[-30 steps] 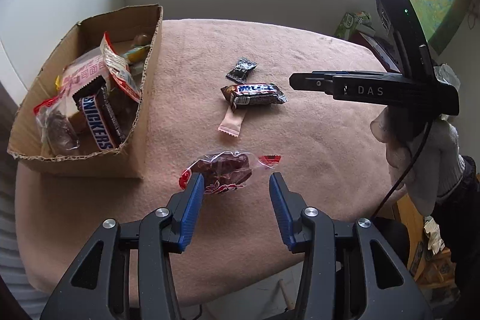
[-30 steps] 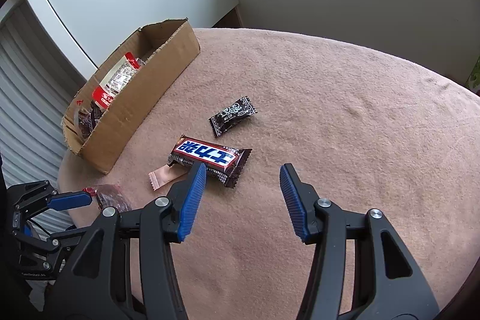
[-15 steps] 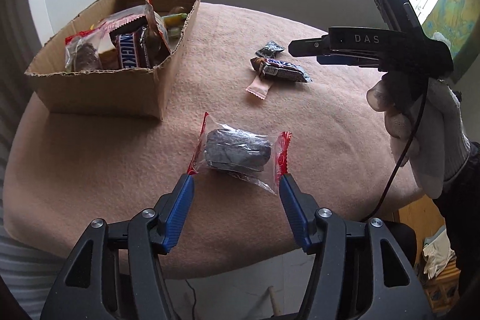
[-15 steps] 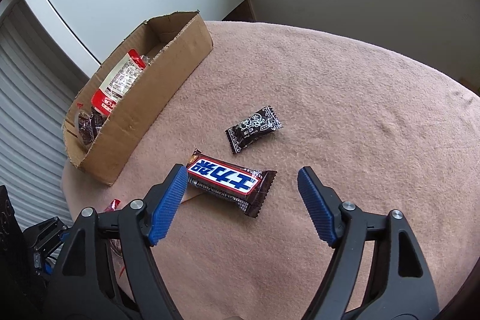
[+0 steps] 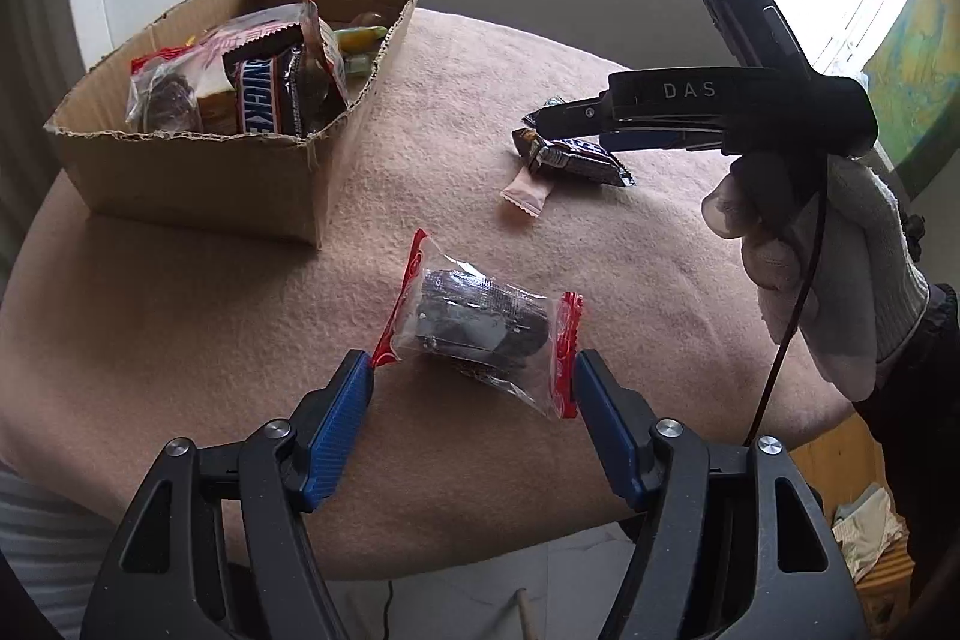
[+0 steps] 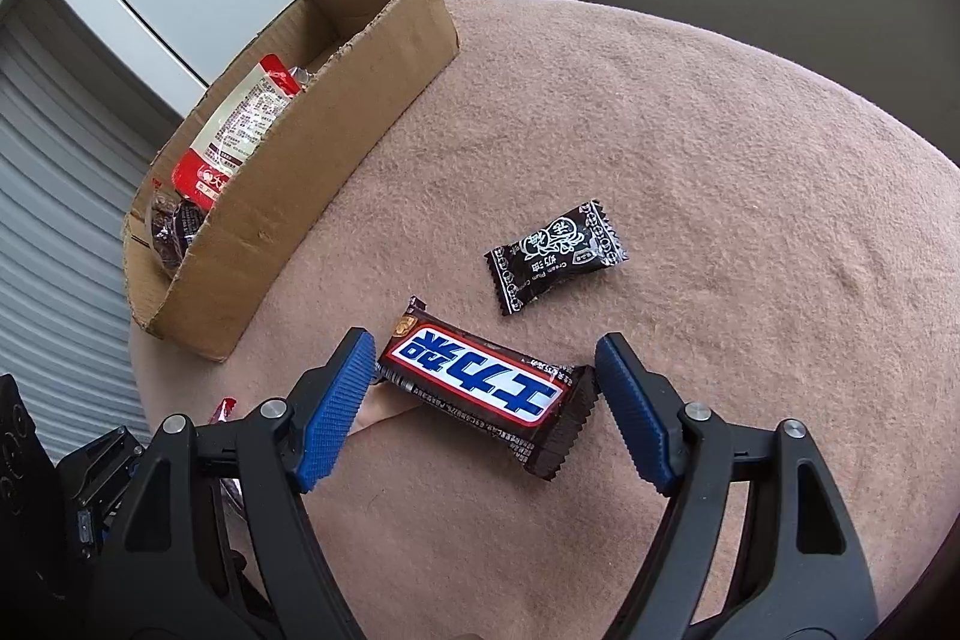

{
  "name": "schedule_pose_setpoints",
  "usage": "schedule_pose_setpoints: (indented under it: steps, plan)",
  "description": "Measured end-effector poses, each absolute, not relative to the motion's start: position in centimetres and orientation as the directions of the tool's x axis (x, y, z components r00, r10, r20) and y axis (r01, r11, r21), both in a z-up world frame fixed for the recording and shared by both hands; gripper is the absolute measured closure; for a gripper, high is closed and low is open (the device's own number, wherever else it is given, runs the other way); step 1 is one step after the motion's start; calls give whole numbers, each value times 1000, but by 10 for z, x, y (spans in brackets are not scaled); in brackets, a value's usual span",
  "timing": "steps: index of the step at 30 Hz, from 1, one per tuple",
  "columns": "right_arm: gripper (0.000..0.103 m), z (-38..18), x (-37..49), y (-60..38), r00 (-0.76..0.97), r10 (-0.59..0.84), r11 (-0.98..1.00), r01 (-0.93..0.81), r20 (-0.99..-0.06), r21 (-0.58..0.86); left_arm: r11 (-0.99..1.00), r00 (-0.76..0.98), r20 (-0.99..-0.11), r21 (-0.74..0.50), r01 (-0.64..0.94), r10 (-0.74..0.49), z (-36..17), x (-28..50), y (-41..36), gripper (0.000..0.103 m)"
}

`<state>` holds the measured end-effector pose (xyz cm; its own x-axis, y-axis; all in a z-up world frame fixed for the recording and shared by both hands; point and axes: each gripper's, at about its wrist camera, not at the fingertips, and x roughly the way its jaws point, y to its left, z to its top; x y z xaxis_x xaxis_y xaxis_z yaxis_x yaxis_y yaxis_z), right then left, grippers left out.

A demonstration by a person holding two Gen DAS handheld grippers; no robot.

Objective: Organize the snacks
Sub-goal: 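Move the left gripper over the red-edged clear bag while the right gripper approaches the chocolate bar, then close the left gripper on the red-edged bag while the right gripper grasps the blue-white chocolate bar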

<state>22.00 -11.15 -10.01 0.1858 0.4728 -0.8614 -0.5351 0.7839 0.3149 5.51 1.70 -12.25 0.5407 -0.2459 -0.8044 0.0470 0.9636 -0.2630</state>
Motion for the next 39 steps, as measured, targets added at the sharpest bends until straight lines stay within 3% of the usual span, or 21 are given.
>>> schedule_pose_setpoints:
  steps: [6,13,17,18,22,23,27,30,39]
  plan:
    - [25,-97,193,-120,133,497,750,-564,-857,347,962,536,-806,-271,41,-250,-126,66,17,34]
    - [25,-96,183,-115,258,374,790,-591,-891,160,969,536,-812,-243,45,-229,-131,81,10,34]
    - [28,-97,189,-111,283,360,793,-595,-889,131,971,548,-807,-234,43,-219,-134,85,8,38]
    - [30,-97,190,-111,291,351,794,-596,-890,118,971,550,-806,-235,43,-219,-135,85,8,46]
    - [59,-103,193,-104,288,324,795,-599,-901,95,974,556,-804,-219,54,-212,-135,83,9,49]
    - [60,-104,193,-103,290,324,795,-600,-901,93,975,558,-803,-216,55,-209,-135,83,6,49]
    - [60,-102,189,-96,313,292,766,-642,-904,25,976,562,-801,-212,56,-206,-135,79,5,51]
    - [47,-99,192,-95,330,288,758,-652,-899,4,975,560,-802,-215,57,-209,-135,80,8,52]
    - [47,-105,209,-73,312,317,736,-677,-896,25,974,558,-803,-219,51,-210,-132,76,11,53]
